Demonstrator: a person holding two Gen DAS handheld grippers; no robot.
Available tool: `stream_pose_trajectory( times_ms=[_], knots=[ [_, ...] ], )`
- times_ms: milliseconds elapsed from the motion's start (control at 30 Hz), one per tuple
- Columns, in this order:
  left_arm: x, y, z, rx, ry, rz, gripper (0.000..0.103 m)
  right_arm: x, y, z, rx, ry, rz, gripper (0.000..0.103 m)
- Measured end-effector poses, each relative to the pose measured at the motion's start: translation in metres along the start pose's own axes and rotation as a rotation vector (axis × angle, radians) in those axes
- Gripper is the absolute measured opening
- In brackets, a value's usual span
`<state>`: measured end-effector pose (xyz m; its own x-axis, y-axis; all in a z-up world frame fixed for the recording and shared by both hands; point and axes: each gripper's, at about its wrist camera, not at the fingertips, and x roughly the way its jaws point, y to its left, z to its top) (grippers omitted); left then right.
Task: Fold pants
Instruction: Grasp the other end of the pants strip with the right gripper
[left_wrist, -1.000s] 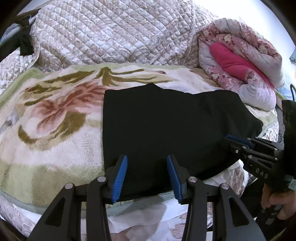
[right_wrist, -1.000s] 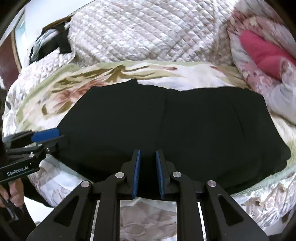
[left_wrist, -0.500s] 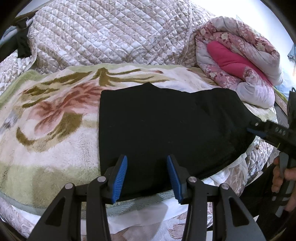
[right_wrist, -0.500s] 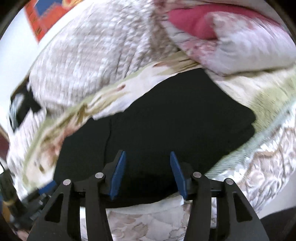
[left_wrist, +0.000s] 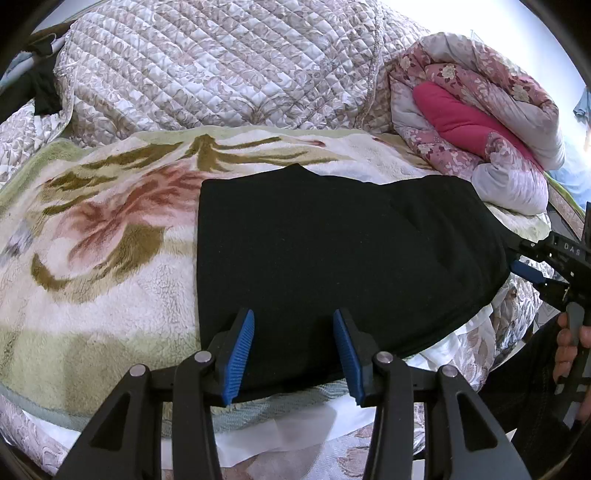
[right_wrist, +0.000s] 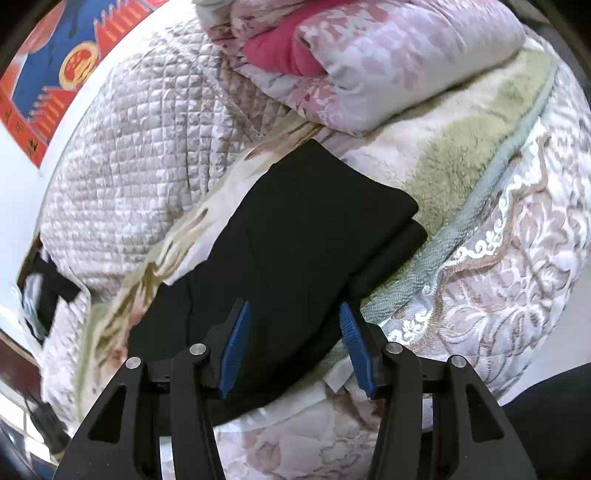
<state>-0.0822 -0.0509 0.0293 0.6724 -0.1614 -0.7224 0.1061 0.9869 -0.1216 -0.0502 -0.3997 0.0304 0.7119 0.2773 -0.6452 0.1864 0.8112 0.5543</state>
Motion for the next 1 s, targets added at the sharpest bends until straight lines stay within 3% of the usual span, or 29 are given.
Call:
stream_pose_trajectory(
  times_ms=[467, 600, 733, 867, 1000],
  knots=[
    [0.001, 0.000, 0.001, 0.004, 0.000, 0.001, 0.047, 0.002, -0.021, 0.010, 0.116, -0.065, -0.061, 0.053],
    [0.001, 0.000, 0.001, 0.006, 0.000, 0.001, 0.047, 0.008, -0.026, 0.025, 0.167, -0.095, -0.042, 0.053],
    [0.001, -0.001, 0.001, 0.005, -0.001, 0.002, 0.047, -0.008, -0.019, 0.024, 0.136, -0.183, 0.026, 0.053],
    [0.001, 0.000, 0.001, 0.007, 0.000, 0.000, 0.047, 0.020, -0.033, 0.025, 0.199, -0.073, -0.011, 0.053],
    [0.001, -0.001, 0.002, 0.006, 0.000, -0.001, 0.047, 0.015, -0.030, 0.031, 0.206, -0.109, 0.022, 0.053]
  ],
)
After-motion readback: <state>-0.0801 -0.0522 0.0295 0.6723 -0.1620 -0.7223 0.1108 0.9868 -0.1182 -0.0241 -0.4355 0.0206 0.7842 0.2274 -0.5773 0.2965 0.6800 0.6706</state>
